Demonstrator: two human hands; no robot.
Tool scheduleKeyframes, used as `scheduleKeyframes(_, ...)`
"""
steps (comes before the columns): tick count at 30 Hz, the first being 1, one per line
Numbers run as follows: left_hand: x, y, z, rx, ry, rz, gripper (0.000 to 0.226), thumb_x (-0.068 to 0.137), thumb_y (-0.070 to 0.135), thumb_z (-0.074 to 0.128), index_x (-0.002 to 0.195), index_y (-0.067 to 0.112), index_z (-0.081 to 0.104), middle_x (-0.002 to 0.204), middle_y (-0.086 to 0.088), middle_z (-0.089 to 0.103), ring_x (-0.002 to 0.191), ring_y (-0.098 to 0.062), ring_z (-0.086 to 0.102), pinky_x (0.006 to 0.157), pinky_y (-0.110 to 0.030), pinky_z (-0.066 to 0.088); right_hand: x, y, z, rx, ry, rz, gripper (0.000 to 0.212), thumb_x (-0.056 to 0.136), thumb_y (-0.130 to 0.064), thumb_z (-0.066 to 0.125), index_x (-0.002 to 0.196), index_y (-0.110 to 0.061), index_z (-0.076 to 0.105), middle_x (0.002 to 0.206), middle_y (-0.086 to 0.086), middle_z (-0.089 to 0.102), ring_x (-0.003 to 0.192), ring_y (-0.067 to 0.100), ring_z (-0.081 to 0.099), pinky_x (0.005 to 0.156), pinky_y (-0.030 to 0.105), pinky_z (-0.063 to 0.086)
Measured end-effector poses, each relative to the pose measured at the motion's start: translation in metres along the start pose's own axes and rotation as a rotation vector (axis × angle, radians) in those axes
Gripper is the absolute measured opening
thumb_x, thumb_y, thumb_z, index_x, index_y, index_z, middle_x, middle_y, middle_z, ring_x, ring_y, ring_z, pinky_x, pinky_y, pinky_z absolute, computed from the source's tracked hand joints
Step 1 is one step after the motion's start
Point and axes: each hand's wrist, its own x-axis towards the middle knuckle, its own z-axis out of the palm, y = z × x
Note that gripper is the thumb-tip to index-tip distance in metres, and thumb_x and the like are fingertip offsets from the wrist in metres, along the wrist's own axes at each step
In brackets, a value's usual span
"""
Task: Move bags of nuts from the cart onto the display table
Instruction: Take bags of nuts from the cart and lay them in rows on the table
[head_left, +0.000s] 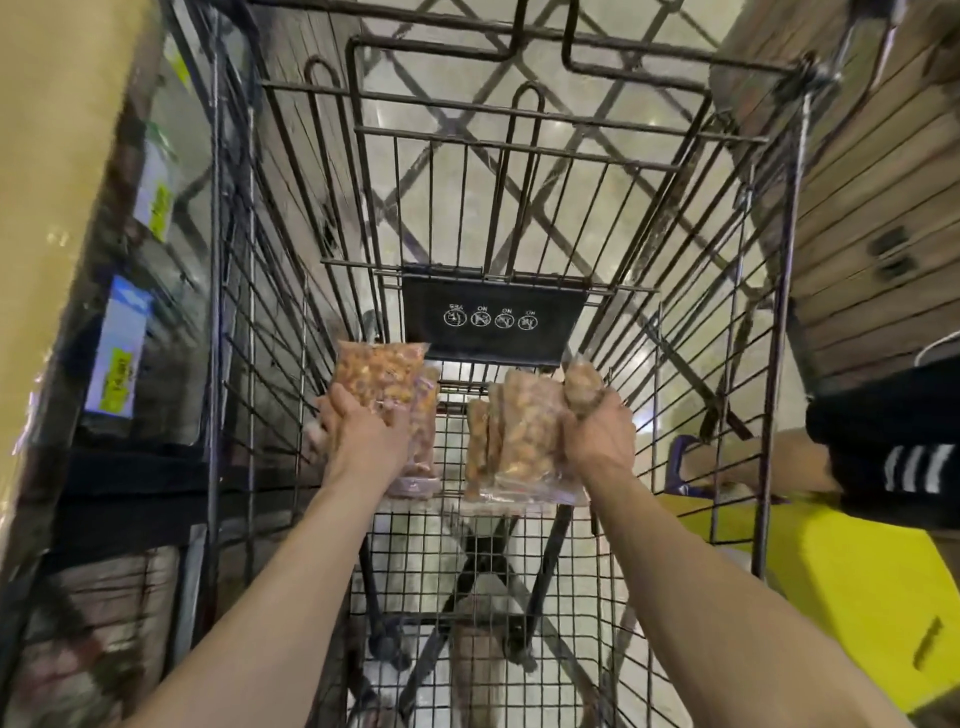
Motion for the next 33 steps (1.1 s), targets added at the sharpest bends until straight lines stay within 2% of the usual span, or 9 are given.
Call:
scheduleKeyframes(4, 0.003, 0.004, -0.002, 0.037, 0.018, -0.018, 0.092, 0.101, 0.054, 0.052, 0.166, 0.009, 0.004, 0.17, -0.015, 0.021, 0.15, -0.041, 0.022, 0.122, -0.053, 0.026, 0.003, 0.0, -0.003, -0.018, 0.049, -0.021, 0.034, 0.106, -0.032, 0.052, 0.133, -0.011, 0.057, 0.125, 0.02, 0.063, 0.114, 0.042, 0.063, 0.095, 0.052, 0.056)
scheduleKeyframes(8, 0.0, 0.006, -0.005, 0.06, 0.024, -0.012, 0.09, 0.101, 0.056, 0.053, 0.166, 0.01, 0.01, 0.164, -0.017, 0.025, 0.146, -0.039, 0.023, 0.12, -0.05, 0.025, 0.002, 0.006, -0.007, 0.003, 0.074, -0.077, 0.031, 0.104, -0.031, 0.06, 0.127, -0.011, 0.059, 0.119, 0.019, 0.068, 0.108, 0.04, 0.066, 0.085, 0.04, 0.052)
scheduleKeyframes(14, -0.001, 0.002, -0.005, 0.095, 0.047, 0.002, 0.085, 0.102, 0.058, 0.052, 0.163, 0.01, 0.017, 0.16, -0.017, 0.028, 0.144, -0.038, 0.026, 0.118, -0.051, 0.029, -0.007, 0.0, -0.016, 0.121, 0.091, -0.068, 0.049, 0.098, -0.029, 0.071, 0.144, -0.02, 0.057, 0.133, 0.009, 0.068, 0.124, 0.031, 0.063, 0.102, 0.04, 0.051)
scheduleKeyframes(18, 0.0, 0.007, -0.006, 0.072, 0.048, -0.023, 0.083, 0.101, 0.056, 0.056, 0.159, 0.008, 0.022, 0.157, -0.019, 0.029, 0.144, -0.039, 0.026, 0.118, -0.052, 0.029, -0.018, -0.006, -0.033, 0.236, 0.1, -0.025, 0.052, 0.094, -0.033, 0.074, 0.144, -0.029, 0.058, 0.124, -0.001, 0.071, 0.113, 0.024, 0.067, 0.09, 0.03, 0.051)
scheduleKeyframes(20, -0.001, 0.009, -0.007, 0.078, 0.048, -0.04, 0.083, 0.101, 0.055, 0.058, 0.158, 0.006, 0.023, 0.155, -0.02, 0.029, 0.144, -0.04, 0.026, 0.119, -0.052, 0.029, -0.025, -0.006, -0.043, 0.312, 0.088, -0.035, 0.051, 0.092, -0.03, 0.077, 0.141, -0.031, 0.06, 0.118, -0.003, 0.073, 0.108, 0.024, 0.069, 0.093, 0.038, 0.057)
scheduleKeyframes(23, -0.002, 0.01, -0.008, 0.079, 0.053, -0.046, 0.077, 0.1, 0.053, 0.061, 0.153, 0.005, 0.03, 0.152, -0.02, 0.031, 0.142, -0.04, 0.028, 0.12, -0.052, 0.029, -0.035, -0.005, -0.054, 0.543, -0.003, -0.043, 0.059, 0.09, -0.019, 0.083, 0.143, -0.027, 0.059, 0.109, -0.003, 0.075, 0.1, 0.023, 0.075, 0.092, 0.053, 0.062)
scheduleKeyframes(27, -0.001, 0.009, -0.008, 0.087, 0.036, -0.061, 0.07, 0.101, 0.052, 0.06, 0.148, 0.007, 0.038, 0.148, -0.018, 0.03, 0.14, -0.04, 0.029, 0.118, -0.053, 0.03, -0.049, -0.002, -0.063, 1.006, -0.287, 0.084, 0.05, 0.094, -0.007, 0.078, 0.137, -0.022, 0.06, 0.112, 0.009, 0.08, 0.101, 0.03, 0.079, 0.087, 0.054, 0.065)
scheduleKeyframes(29, -0.001, 0.009, -0.008, 0.087, 0.032, -0.062, 0.067, 0.1, 0.053, 0.061, 0.146, 0.007, 0.041, 0.146, -0.018, 0.03, 0.139, -0.04, 0.029, 0.118, -0.052, 0.03, -0.054, 0.002, -0.055, 1.103, -0.422, 0.159, 0.041, 0.094, -0.006, 0.075, 0.132, -0.017, 0.064, 0.112, 0.012, 0.081, 0.101, 0.034, 0.08, 0.085, 0.054, 0.064)
scheduleKeyframes(33, -0.001, 0.008, -0.007, 0.078, 0.036, -0.051, 0.067, 0.099, 0.054, 0.063, 0.144, 0.01, 0.042, 0.146, -0.017, 0.029, 0.138, -0.039, 0.029, 0.119, -0.051, 0.028, -0.057, 0.014, -0.032, 1.116, -0.477, 0.28, 0.052, 0.096, -0.005, 0.073, 0.145, -0.015, 0.059, 0.116, 0.017, 0.08, 0.103, 0.037, 0.079, 0.079, 0.052, 0.065)
